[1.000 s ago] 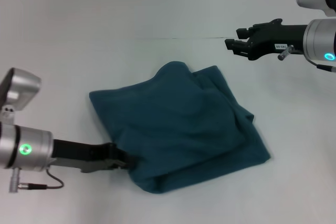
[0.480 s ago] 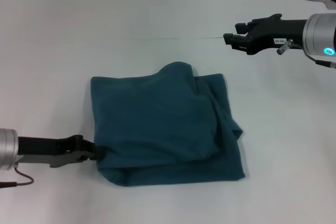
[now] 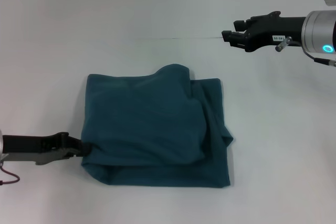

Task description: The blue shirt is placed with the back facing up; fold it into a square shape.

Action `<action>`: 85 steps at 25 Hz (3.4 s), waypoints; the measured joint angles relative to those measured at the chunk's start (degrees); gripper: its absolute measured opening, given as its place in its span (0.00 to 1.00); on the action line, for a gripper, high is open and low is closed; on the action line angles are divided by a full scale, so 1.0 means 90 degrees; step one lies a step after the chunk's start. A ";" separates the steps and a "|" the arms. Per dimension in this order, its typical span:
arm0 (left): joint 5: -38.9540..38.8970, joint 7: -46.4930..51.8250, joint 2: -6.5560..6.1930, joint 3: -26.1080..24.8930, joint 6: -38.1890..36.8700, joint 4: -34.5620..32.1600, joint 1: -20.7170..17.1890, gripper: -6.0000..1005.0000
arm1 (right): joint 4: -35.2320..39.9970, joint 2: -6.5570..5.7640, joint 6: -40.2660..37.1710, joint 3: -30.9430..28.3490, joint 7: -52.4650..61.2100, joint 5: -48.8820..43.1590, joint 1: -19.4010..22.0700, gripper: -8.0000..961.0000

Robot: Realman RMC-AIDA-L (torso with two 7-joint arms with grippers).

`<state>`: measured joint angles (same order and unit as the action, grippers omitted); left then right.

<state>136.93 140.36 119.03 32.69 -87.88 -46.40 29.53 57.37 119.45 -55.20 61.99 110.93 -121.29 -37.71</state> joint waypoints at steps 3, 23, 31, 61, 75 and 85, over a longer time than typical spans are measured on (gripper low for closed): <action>0.0104 -0.0010 -0.0016 -0.0133 -0.0009 -0.0001 -0.0007 0.08 | 0.0004 0.0000 0.0000 0.0002 0.0015 0.0001 0.0000 0.42; 0.0227 -0.0094 -0.0091 -0.1085 -0.0565 -0.0013 -0.0110 0.12 | 0.0068 0.0010 -0.0004 -0.0005 0.0120 0.0016 0.0027 0.42; 0.0263 -0.0181 -0.0072 -0.1147 -0.0627 -0.0060 -0.0186 0.14 | 0.0224 0.0011 -0.0098 0.0014 0.0204 0.0043 0.0060 0.42; -0.1241 -0.4325 -0.0032 -0.1588 -0.0639 -0.1287 -0.0486 0.48 | -0.0380 0.0085 0.0297 0.0226 0.0336 0.1217 0.0030 0.43; -0.2305 -0.6755 0.0297 -0.1522 0.0799 -0.1449 -0.0406 0.34 | -0.1478 0.0078 0.1638 0.0713 -0.1510 0.3774 0.0252 0.39; -0.3020 -0.6094 -0.0040 -0.1551 0.0354 -0.1074 -0.0545 0.48 | -0.1713 -0.0076 0.0339 0.0485 -0.2701 0.4893 0.0420 0.37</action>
<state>109.75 85.52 118.67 18.73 -84.69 -56.07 24.62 41.96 118.77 -52.15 66.35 86.63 -77.25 -33.92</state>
